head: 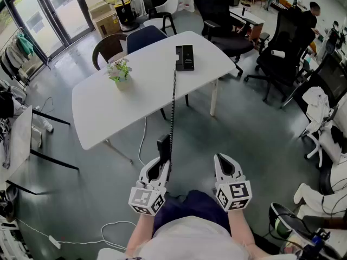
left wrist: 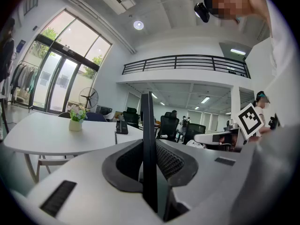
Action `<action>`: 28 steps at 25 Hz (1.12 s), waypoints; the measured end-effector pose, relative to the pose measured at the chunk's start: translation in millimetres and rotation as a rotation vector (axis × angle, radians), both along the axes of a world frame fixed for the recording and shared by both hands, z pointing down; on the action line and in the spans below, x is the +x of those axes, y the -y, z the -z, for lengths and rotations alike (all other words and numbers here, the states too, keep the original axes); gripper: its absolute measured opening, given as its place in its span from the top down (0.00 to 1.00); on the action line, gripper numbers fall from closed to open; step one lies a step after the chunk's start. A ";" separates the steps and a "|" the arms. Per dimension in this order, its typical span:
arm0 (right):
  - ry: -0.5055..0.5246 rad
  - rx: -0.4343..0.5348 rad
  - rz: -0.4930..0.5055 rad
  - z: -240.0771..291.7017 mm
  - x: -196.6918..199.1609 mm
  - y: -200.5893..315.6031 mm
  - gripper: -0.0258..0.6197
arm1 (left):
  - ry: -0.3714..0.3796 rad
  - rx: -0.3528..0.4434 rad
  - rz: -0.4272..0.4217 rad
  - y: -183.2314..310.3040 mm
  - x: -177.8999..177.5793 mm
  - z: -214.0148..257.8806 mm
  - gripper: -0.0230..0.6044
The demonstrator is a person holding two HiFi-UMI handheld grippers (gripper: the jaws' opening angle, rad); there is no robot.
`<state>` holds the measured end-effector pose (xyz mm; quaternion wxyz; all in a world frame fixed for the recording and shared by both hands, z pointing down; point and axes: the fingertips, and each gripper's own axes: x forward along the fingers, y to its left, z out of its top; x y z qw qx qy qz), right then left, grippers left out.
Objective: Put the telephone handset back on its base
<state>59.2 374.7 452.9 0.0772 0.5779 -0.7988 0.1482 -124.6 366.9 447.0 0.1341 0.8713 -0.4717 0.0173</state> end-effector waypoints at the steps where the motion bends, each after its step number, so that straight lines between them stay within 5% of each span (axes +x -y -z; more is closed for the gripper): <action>1: 0.007 0.000 0.000 0.1 -0.7 0.1 0.91 | 0.001 0.001 0.003 0.1 -0.7 -0.4 0.83; 28: 0.081 -0.039 -0.045 -10.4 -3.1 -24.7 0.91 | -0.012 -0.013 -0.024 -30.2 12.5 -2.9 0.83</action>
